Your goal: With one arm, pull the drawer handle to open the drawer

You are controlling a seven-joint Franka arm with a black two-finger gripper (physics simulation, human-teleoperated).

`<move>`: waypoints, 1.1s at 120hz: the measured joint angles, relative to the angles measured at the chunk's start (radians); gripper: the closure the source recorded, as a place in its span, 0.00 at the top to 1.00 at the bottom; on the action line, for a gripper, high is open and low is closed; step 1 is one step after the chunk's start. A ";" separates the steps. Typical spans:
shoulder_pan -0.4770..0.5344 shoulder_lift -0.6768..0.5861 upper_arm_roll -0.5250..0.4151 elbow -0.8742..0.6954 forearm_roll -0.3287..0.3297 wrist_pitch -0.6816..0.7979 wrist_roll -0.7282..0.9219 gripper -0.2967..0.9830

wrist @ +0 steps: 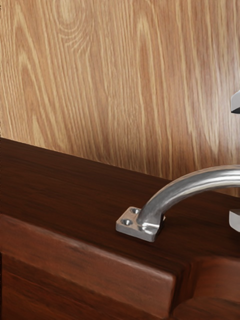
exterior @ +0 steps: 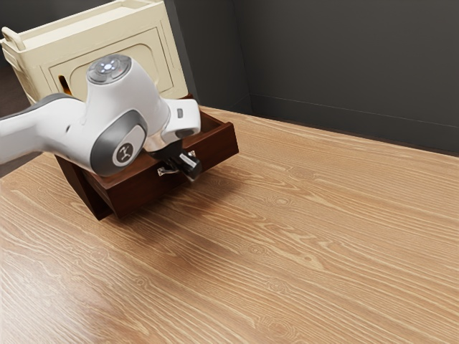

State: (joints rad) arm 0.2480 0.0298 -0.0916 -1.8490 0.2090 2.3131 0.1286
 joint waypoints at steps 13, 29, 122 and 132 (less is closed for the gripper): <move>-0.002 0.000 -0.001 0.002 0.008 0.000 0.000 0.39; -0.021 -0.002 0.000 0.005 0.017 -0.001 0.001 0.44; -0.034 -0.221 0.065 0.351 -0.136 -0.758 -0.622 0.73; -0.031 -0.234 0.062 0.296 -0.140 -0.835 -0.764 0.75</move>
State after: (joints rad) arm 0.2171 -0.2039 -0.0298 -1.5533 0.0694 1.4780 -0.6351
